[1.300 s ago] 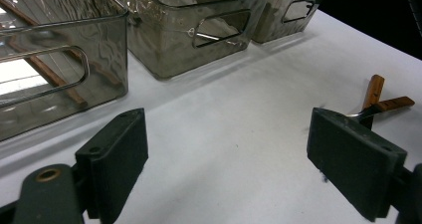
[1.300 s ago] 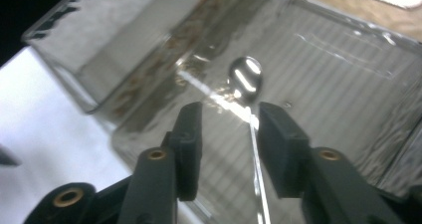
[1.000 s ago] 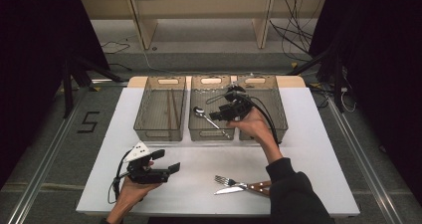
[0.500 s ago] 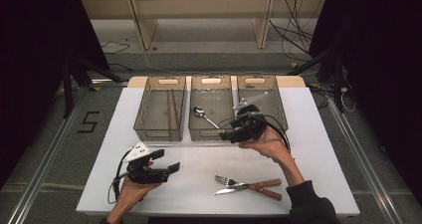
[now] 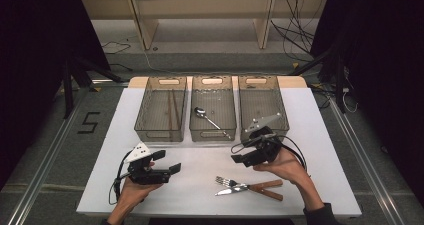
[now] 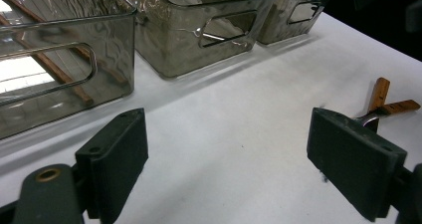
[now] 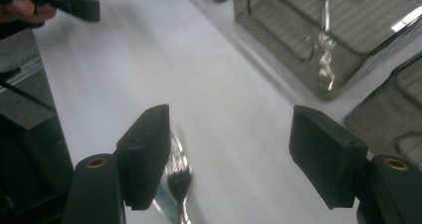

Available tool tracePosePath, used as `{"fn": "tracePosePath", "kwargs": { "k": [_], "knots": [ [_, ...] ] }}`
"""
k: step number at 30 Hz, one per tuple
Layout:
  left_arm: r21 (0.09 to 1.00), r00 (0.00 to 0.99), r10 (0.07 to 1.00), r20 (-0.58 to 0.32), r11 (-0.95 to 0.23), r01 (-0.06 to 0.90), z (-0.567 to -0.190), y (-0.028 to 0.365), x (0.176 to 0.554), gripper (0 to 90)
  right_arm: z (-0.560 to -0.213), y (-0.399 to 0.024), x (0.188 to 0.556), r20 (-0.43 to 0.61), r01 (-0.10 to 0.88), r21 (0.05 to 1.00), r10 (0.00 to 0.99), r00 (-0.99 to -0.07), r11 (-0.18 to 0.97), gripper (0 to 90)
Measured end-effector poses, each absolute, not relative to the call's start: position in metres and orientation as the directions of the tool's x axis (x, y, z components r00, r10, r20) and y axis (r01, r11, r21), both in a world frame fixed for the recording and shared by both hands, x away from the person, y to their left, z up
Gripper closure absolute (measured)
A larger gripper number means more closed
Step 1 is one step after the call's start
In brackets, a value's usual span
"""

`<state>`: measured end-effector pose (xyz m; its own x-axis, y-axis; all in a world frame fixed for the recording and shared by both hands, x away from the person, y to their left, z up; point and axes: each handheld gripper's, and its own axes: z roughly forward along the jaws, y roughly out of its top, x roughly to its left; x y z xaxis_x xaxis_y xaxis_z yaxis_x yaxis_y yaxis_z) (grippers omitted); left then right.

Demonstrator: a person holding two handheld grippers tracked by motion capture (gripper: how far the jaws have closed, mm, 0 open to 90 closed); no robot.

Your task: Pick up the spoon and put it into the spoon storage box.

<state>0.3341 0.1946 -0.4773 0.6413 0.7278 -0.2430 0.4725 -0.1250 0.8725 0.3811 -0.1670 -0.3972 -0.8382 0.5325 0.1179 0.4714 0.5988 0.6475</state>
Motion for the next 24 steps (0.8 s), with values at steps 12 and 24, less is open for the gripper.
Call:
{"fn": "tracePosePath", "kwargs": {
  "k": [12, 24],
  "knots": [
    [0.877, 0.64, 0.73, -0.239, -0.12, 0.464, -0.476, 0.196, 0.334, 16.0, -0.415, -0.172, 0.354, 0.118, 0.482, 0.609, 0.529, -0.84, 0.63, 33.6],
    [0.883, 0.642, 0.732, -0.228, -0.123, 0.454, -0.476, 0.198, 0.334, 16.0, -0.423, -0.175, 0.345, 0.12, 0.49, 0.58, 0.527, -0.842, 0.651, 35.7]
  ]
}}
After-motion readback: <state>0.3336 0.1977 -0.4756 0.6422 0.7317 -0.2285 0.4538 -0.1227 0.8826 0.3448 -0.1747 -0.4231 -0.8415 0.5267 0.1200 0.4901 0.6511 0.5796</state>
